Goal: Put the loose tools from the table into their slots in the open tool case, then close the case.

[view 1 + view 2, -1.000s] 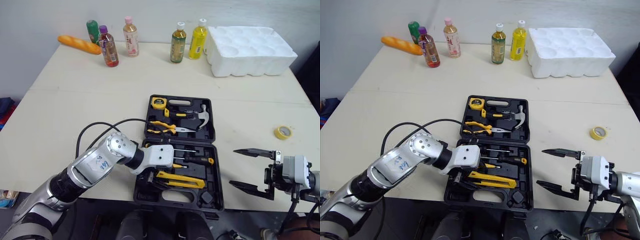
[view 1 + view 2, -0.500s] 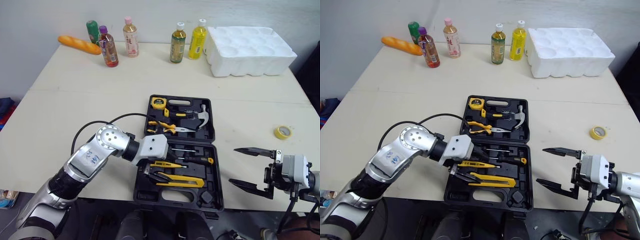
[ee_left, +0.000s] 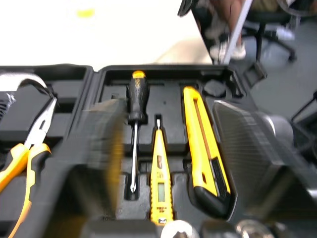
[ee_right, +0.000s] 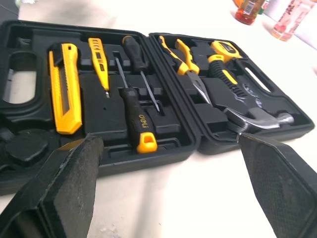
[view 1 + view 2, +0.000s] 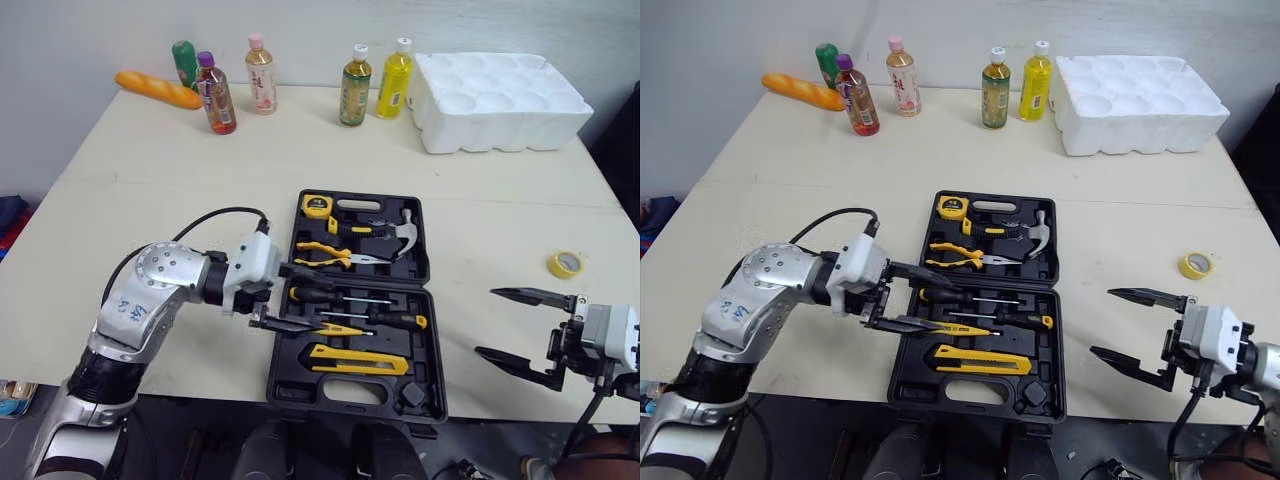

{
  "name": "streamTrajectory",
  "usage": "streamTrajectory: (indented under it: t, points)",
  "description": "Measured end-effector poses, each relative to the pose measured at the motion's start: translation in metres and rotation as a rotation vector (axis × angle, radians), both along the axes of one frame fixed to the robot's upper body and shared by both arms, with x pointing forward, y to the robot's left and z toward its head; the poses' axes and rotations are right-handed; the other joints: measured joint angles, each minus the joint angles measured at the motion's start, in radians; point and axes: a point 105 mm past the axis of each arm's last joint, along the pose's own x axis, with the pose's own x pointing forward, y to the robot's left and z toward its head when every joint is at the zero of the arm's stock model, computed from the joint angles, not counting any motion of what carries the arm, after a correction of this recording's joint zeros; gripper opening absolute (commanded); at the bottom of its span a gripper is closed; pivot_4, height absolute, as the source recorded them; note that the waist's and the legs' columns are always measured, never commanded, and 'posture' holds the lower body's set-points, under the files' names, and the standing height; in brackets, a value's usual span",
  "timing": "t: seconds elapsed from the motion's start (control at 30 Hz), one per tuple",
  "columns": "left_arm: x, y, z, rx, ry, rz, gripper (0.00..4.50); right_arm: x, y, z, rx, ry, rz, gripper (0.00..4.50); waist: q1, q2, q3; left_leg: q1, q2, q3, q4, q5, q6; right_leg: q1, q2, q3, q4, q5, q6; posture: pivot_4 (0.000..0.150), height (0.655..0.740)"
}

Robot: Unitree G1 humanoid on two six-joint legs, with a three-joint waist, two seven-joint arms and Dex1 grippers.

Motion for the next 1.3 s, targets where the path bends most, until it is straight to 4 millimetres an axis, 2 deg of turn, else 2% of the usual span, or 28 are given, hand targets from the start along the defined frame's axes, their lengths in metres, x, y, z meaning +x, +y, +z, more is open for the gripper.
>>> streamTrajectory:
  t: [0.13,0.17,0.33,0.5,0.57,0.63,0.77,0.83,0.97,1.3]
  points:
    - [-0.002,-0.003,-0.003,-0.039,0.025,-0.002,0.14,0.0,-0.003,-0.002,0.0,0.001,-0.011,4.5,0.0,0.0,0.0,0.0,0.0,0.0,0.0,0.0,0.0,0.0,0.0,0.0,0.0,0.0,0.0,0.15,0.74]
    - [-0.002,-0.004,-0.004,-0.052,0.027,-0.005,0.06,0.0,-0.003,-0.003,0.001,0.004,-0.015,4.5,0.0,0.0,0.0,0.0,0.0,0.0,0.0,0.0,0.0,0.0,0.0,0.0,0.0,0.0,0.0,0.15,0.74]
    - [-0.012,-0.011,-0.003,-0.076,-0.016,-0.054,0.06,-0.001,-0.005,-0.006,0.003,0.009,-0.023,4.5,-0.001,0.0,0.0,0.0,0.0,0.0,0.0,0.0,0.0,0.0,0.0,0.0,0.0,0.0,0.0,0.15,0.74]
    - [-0.024,-0.023,-0.028,-0.029,-0.024,-0.138,0.06,-0.002,-0.005,-0.007,0.011,0.011,-0.035,4.5,0.0,0.0,0.0,0.0,0.0,0.0,0.0,0.0,0.0,0.001,0.0,0.0,0.0,0.0,0.0,0.15,0.74]
    - [-0.031,-0.028,-0.043,0.016,0.03,-0.158,0.06,-0.006,-0.001,-0.009,0.012,0.016,-0.029,4.5,-0.001,0.0,0.0,0.0,0.0,0.0,-0.001,0.0,0.0,0.001,0.0,0.0,-0.001,0.0,0.0,0.15,0.74]
    - [-0.033,-0.03,-0.049,0.033,0.054,-0.159,0.06,-0.007,-0.001,-0.01,0.014,0.023,-0.034,4.5,0.0,0.0,0.0,0.0,0.0,0.0,0.0,0.0,0.0,0.001,0.0,0.0,0.0,0.0,0.0,0.15,0.74]
    - [-0.034,-0.031,-0.055,0.077,0.036,-0.165,0.06,-0.01,-0.001,-0.012,0.014,0.034,-0.04,4.5,-0.001,0.0,0.0,0.001,0.0,0.0,0.0,0.0,0.0,0.001,0.0,0.0,0.0,0.0,0.0,0.15,0.74]
    - [-0.03,-0.032,-0.066,0.142,0.017,-0.161,0.06,-0.011,0.001,-0.012,0.017,0.034,-0.039,4.5,0.0,0.001,0.0,0.001,0.0,0.0,0.0,0.0,0.0,0.001,0.0,0.0,0.0,0.0,0.0,0.15,0.74]
    - [-0.023,-0.034,-0.074,0.172,0.013,-0.128,0.06,-0.011,0.003,-0.011,0.02,0.032,-0.042,4.5,0.0,0.001,0.0,0.001,0.0,0.0,0.0,0.0,0.0,0.001,0.0,0.0,0.0,0.0,0.0,0.15,0.74]
    - [-0.021,-0.037,-0.08,0.202,-0.003,-0.122,0.06,-0.01,0.004,-0.011,0.026,0.041,-0.045,4.5,0.0,0.001,0.0,0.001,0.0,0.0,0.0,0.0,0.0,0.001,-0.001,0.0,0.0,0.0,0.0,0.15,0.74]
